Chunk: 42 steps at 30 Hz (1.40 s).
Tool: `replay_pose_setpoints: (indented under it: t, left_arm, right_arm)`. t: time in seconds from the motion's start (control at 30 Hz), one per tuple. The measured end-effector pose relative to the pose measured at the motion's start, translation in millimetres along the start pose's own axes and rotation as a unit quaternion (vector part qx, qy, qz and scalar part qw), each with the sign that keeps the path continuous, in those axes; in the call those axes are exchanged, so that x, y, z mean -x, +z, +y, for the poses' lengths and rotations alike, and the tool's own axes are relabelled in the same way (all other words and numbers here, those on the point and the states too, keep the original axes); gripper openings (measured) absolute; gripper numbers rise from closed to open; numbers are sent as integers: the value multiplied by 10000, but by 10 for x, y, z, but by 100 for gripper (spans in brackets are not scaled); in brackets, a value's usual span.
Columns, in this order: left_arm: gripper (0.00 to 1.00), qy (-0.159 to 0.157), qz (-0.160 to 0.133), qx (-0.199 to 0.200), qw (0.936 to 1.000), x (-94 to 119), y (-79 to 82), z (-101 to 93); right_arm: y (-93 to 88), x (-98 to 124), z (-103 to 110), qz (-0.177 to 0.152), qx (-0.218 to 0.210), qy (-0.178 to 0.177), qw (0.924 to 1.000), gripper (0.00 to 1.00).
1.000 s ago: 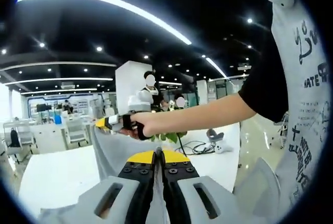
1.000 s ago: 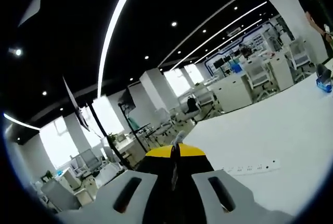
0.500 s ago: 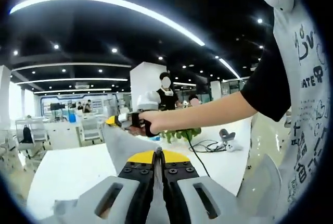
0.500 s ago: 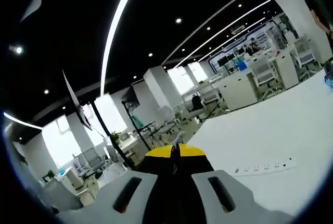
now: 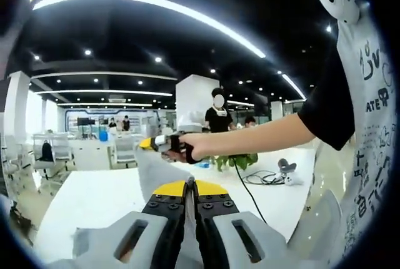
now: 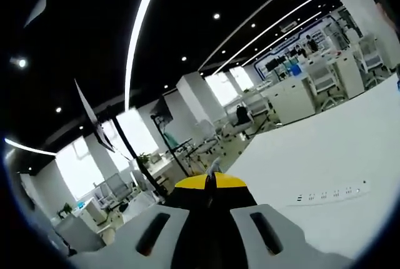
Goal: Fold the towel on the table until its edges align and the towel forms a compact rectangular stack.
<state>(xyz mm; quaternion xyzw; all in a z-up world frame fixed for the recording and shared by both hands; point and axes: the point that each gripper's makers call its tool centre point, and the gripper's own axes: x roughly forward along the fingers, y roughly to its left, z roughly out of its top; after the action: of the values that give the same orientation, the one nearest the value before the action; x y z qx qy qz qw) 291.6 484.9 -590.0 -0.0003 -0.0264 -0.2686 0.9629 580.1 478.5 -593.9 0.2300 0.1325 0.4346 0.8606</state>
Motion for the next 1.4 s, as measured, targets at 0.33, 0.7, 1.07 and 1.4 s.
replay_pose_setpoints:
  t: [0.33, 0.7, 1.07, 1.4]
  left_arm:
    - [4, 358, 151, 134, 9992, 147, -162, 162]
    - [4, 945, 283, 318, 9946, 315, -336, 377]
    - [4, 1383, 573, 481, 9876, 450, -612, 507]
    - [4, 1789, 794, 655, 9785, 559, -879, 644]
  right_arm:
    - [-194, -164, 77, 260, 90, 99, 9996, 0]
    - [-392, -314, 112, 491, 140, 188, 9985, 0]
    - [-641, -443, 104, 760, 151, 258, 9967, 0]
    - [-945, -607, 65, 1046, 119, 275, 9941, 0]
